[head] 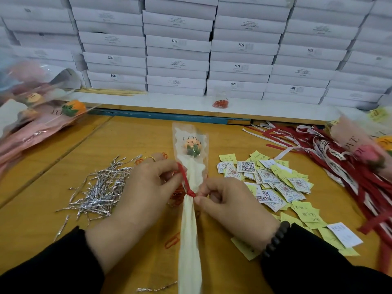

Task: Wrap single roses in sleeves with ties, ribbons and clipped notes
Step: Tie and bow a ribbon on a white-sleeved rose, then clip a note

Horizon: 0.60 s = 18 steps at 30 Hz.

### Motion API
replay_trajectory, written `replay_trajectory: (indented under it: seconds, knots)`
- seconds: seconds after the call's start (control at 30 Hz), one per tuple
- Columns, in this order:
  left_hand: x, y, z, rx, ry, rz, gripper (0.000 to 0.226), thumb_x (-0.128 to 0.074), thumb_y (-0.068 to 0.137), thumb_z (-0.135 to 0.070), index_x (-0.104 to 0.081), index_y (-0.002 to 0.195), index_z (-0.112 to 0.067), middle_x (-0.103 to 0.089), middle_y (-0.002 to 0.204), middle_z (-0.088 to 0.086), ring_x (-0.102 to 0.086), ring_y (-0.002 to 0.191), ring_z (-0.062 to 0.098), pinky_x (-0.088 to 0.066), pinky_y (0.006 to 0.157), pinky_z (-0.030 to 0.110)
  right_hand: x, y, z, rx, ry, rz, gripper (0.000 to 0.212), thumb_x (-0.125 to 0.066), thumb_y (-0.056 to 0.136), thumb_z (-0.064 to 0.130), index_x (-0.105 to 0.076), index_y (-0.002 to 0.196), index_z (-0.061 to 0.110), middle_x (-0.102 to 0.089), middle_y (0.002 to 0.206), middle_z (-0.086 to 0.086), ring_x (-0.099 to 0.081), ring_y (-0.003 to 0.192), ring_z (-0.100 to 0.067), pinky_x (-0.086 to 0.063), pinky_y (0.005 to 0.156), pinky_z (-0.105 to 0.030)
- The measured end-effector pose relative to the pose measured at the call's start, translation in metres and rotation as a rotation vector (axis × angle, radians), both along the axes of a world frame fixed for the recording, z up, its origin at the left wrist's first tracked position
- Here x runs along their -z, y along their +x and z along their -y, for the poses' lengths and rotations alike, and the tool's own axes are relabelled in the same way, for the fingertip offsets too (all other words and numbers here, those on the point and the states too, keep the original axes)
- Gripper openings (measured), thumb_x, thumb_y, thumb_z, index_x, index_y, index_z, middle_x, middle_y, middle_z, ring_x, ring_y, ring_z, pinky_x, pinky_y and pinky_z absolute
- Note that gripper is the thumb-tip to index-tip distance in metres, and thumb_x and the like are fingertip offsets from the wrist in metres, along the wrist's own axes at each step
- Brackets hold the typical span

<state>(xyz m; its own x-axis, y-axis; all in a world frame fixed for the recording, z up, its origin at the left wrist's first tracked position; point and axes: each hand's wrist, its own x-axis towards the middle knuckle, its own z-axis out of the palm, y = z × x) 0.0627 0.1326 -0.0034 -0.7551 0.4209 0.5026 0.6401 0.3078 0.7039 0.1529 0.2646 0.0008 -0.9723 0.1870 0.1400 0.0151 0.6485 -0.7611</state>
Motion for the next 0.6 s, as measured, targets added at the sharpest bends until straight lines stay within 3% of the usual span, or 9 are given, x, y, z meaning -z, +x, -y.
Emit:
replay_trajectory:
  seconds: [0.13,0.2,0.3,0.4,0.43,0.5,0.6]
  knots:
    - [-0.002,0.010,-0.007,0.151,0.239,0.387,0.009,-0.069,0.077,-0.005,-0.071,0.069,-0.003,-0.052,0.050,0.007,-0.044,0.046,0.006,-0.037,0.045,0.016,0.003,0.000,0.002,-0.011,0.001,-0.010,0.024,-0.064,0.085,0.019,-0.056,0.063,0.024,-0.034,0.040,0.009,-0.031,0.042,-0.006,-0.024,0.046,-0.019]
    - [-0.002,0.012,-0.006,0.254,0.230,0.550,0.022,-0.061,0.083,-0.013,-0.069,0.072,0.004,-0.043,0.037,-0.003,-0.032,0.033,0.004,-0.026,0.036,0.012,0.003,0.000,0.000,-0.009,0.003,-0.013,0.019,-0.064,0.085,0.020,-0.061,0.066,0.019,-0.032,0.046,0.008,-0.028,0.044,-0.007,-0.024,0.048,-0.022]
    - [-0.006,0.011,-0.005,0.278,0.160,0.593,0.029,-0.057,0.085,-0.019,-0.070,0.069,0.001,-0.042,0.036,-0.003,-0.028,0.031,0.002,-0.023,0.034,0.010,0.000,0.001,-0.003,-0.009,0.014,0.018,0.018,-0.065,0.085,0.025,-0.065,0.069,0.016,-0.037,0.050,0.005,-0.031,0.045,-0.006,-0.025,0.049,-0.020]
    - [-0.008,0.009,-0.004,0.252,0.112,0.564,0.033,-0.058,0.087,-0.019,-0.068,0.064,0.002,-0.043,0.034,-0.003,-0.028,0.030,0.003,-0.023,0.034,0.010,-0.009,0.004,-0.010,-0.025,-0.029,0.157,0.033,-0.060,0.089,0.030,-0.059,0.057,0.020,-0.044,0.039,0.011,-0.039,0.036,-0.002,-0.027,0.041,-0.009]
    - [-0.007,0.008,-0.004,0.241,0.111,0.556,0.034,-0.059,0.087,-0.019,-0.068,0.062,0.003,-0.043,0.034,-0.004,-0.027,0.030,0.003,-0.023,0.034,0.010,-0.012,0.006,-0.013,-0.028,-0.136,0.225,0.038,-0.057,0.091,0.031,-0.056,0.054,0.019,-0.042,0.036,0.011,-0.035,0.031,-0.002,-0.025,0.037,-0.009]
    - [-0.007,0.008,-0.004,0.213,0.114,0.543,0.037,-0.061,0.085,-0.020,-0.065,0.060,0.008,-0.042,0.035,-0.004,-0.027,0.030,0.003,-0.023,0.034,0.011,-0.016,0.007,-0.018,-0.029,-0.558,0.316,0.043,-0.051,0.093,0.029,-0.053,0.052,0.016,-0.037,0.040,0.008,-0.027,0.029,-0.002,-0.019,0.031,-0.014]
    - [-0.006,0.008,-0.003,0.205,0.098,0.517,0.045,-0.064,0.078,-0.030,-0.062,0.061,0.012,-0.041,0.039,0.003,-0.027,0.033,0.005,-0.023,0.036,0.012,-0.013,0.004,-0.021,0.005,-1.114,0.257,0.040,-0.042,0.096,0.016,-0.062,0.063,0.006,-0.036,0.045,0.002,-0.023,0.031,-0.003,-0.016,0.029,-0.010]
